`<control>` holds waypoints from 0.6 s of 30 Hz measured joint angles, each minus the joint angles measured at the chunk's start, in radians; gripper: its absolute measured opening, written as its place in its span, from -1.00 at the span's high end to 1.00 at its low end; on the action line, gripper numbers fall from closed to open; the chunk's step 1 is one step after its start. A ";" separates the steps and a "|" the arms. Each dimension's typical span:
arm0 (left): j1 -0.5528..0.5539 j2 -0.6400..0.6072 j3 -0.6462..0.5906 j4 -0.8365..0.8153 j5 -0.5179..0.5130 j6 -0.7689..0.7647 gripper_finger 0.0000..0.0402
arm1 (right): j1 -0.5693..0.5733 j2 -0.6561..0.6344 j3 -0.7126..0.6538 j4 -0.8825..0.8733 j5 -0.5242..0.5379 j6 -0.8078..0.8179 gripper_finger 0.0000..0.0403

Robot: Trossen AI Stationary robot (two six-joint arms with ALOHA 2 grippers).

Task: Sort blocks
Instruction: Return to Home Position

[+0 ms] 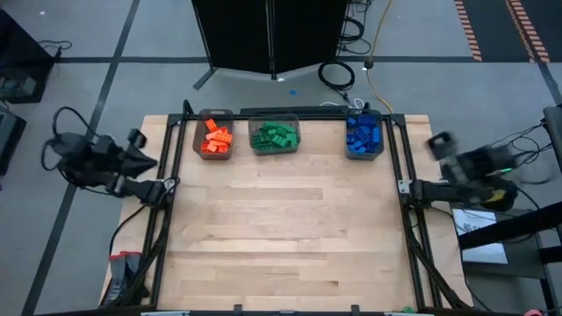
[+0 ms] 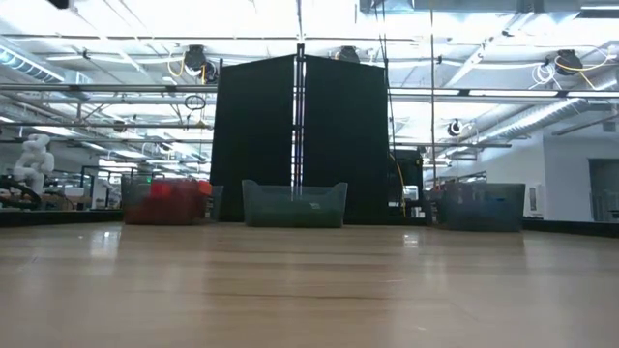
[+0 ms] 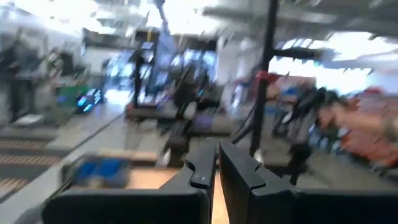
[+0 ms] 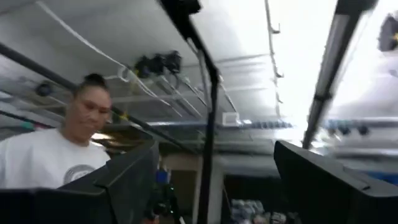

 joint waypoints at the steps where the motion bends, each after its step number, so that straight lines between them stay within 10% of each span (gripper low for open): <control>1: 0.000 0.000 0.035 -0.067 -0.018 0.001 0.89 | -0.002 -0.001 0.086 -0.127 0.018 -0.009 -0.57; 8: 0.000 0.000 0.049 -0.245 -0.088 -0.046 0.89 | -0.004 0.066 0.383 -0.837 -0.091 -0.262 -0.57; 18: -0.001 0.000 -0.082 -0.193 -0.204 -0.132 0.89 | -0.004 -0.001 -0.063 -0.370 -0.132 -0.270 -0.57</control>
